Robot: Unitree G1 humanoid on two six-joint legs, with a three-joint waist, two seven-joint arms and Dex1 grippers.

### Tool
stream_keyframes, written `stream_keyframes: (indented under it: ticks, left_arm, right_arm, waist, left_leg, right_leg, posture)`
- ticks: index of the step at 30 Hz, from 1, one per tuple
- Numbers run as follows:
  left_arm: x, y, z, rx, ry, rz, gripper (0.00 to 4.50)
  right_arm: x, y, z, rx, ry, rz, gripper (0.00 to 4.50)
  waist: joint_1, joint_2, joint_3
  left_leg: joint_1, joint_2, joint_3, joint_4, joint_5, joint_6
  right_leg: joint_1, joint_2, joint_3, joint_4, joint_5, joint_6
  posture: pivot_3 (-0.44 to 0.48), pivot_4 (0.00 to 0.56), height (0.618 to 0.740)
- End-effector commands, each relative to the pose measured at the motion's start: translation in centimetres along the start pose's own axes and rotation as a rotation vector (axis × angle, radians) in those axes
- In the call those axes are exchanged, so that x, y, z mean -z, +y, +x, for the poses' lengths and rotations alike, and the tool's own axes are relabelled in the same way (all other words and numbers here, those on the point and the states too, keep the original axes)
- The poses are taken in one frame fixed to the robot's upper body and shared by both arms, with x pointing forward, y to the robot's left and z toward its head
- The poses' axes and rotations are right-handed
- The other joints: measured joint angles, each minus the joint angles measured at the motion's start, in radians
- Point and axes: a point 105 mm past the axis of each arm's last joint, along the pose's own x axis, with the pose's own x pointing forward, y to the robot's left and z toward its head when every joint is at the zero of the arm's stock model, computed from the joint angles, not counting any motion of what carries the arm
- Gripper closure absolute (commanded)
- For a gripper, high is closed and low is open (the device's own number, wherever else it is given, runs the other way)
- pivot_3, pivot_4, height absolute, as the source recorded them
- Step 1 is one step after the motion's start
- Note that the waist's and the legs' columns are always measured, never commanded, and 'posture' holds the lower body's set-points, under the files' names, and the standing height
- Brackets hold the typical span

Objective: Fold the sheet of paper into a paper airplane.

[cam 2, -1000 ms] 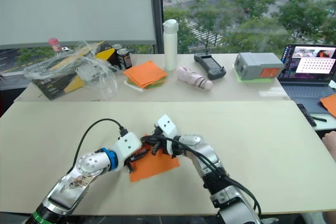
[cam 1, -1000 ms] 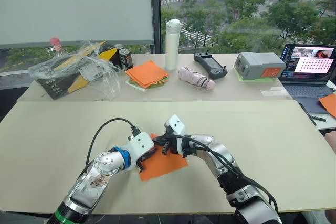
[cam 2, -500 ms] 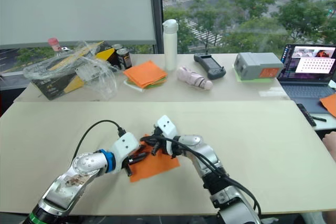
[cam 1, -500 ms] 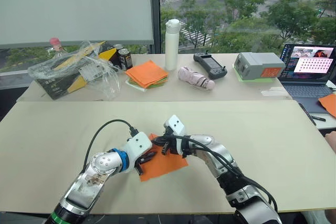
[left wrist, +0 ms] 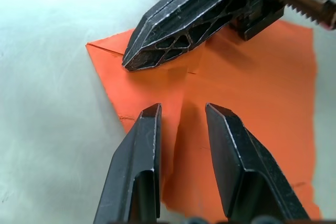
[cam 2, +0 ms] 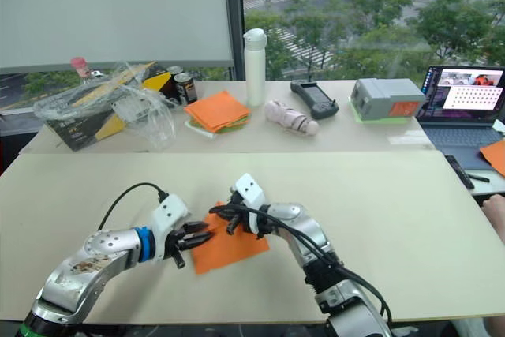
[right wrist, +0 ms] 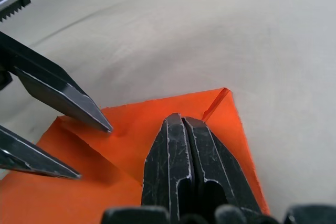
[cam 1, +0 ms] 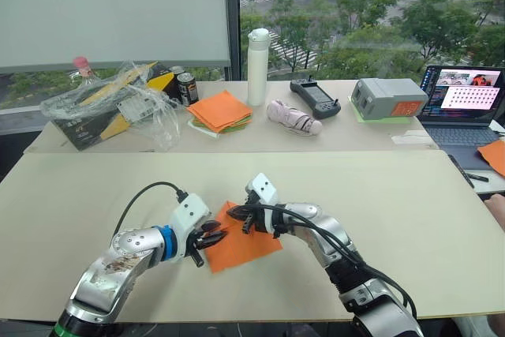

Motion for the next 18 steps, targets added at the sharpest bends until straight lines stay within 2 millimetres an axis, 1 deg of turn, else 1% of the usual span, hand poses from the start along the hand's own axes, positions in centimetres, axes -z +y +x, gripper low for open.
stream_keyframes:
  ticks: [1, 3, 7, 10, 14, 16, 18]
  left_arm:
    - [-1.3, 0.6, -1.1, 0.001, -0.060, -0.039, 3.08]
    - [-1.4, 0.7, -1.6, 0.024, -0.082, -0.105, 3.08]
    - [0.0, 1.5, -3.1, 0.053, -0.076, -0.233, 3.08]
    - [0.3, 2.7, -3.6, 0.021, -0.100, -0.302, 3.08]
    - [0.3, 4.1, -3.8, -0.037, -0.147, -0.393, 3.08]
    - [0.0, 4.6, -3.7, -0.051, -0.191, -0.452, 3.63]
    - [-0.4, 4.5, -3.6, -0.039, -0.220, -0.490, 4.28]
  right_arm:
    - [0.4, 0.3, 0.2, -0.011, 0.012, -0.003, 4.50]
    - [0.4, 0.3, 0.2, -0.012, 0.012, -0.004, 4.50]
    - [0.4, 0.3, 0.3, -0.013, 0.012, -0.007, 4.50]
    - [0.4, 0.3, 0.3, -0.013, 0.012, -0.007, 4.50]
    - [0.5, 0.2, 0.3, -0.011, 0.014, -0.007, 4.50]
    - [0.5, 0.3, 0.3, -0.010, 0.014, -0.007, 4.50]
    - [0.5, 0.3, 0.3, -0.010, 0.014, -0.008, 4.50]
  waist:
    - [0.000, 0.000, 0.000]
    - [-0.001, 0.000, 0.000]
    - [-0.008, 0.000, 0.000]
    - [-0.013, 0.000, 0.000]
    - [-0.013, 0.000, 0.000]
    - [-0.013, 0.000, 0.000]
    - [-0.016, 0.000, 0.000]
  left_leg:
    - [0.000, 0.000, 0.000, 0.000, 0.000, 0.000]
    - [0.000, 0.000, 0.000, 0.000, 0.000, 0.000]
    - [0.000, 0.000, 0.000, 0.000, 0.000, 0.000]
    - [0.000, 0.000, -0.001, 0.000, 0.000, 0.000]
    - [0.000, 0.000, -0.001, 0.000, 0.000, 0.000]
    - [0.000, 0.000, -0.001, 0.000, 0.000, 0.000]
    - [0.000, 0.000, -0.001, 0.000, 0.000, 0.000]
  right_leg:
    - [0.000, 0.000, 0.000, 0.000, 0.000, 0.000]
    - [0.000, 0.000, 0.000, 0.000, 0.000, 0.000]
    - [0.000, 0.000, 0.000, 0.000, 0.000, 0.000]
    - [-0.001, 0.000, 0.000, 0.001, 0.000, 0.000]
    - [0.000, 0.000, 0.000, 0.001, 0.000, 0.000]
    - [0.000, 0.000, 0.000, 0.001, 0.000, 0.000]
    - [-0.001, 0.000, 0.000, 0.001, 0.000, 0.000]
  posture:
    - [0.000, 0.150, 0.740]
    - [0.000, 0.150, 0.740]
    - [0.000, 0.150, 0.740]
    - [0.000, 0.150, 0.740]
    - [0.000, 0.150, 0.740]
    - [0.000, 0.150, 0.740]
    - [0.000, 0.150, 0.740]
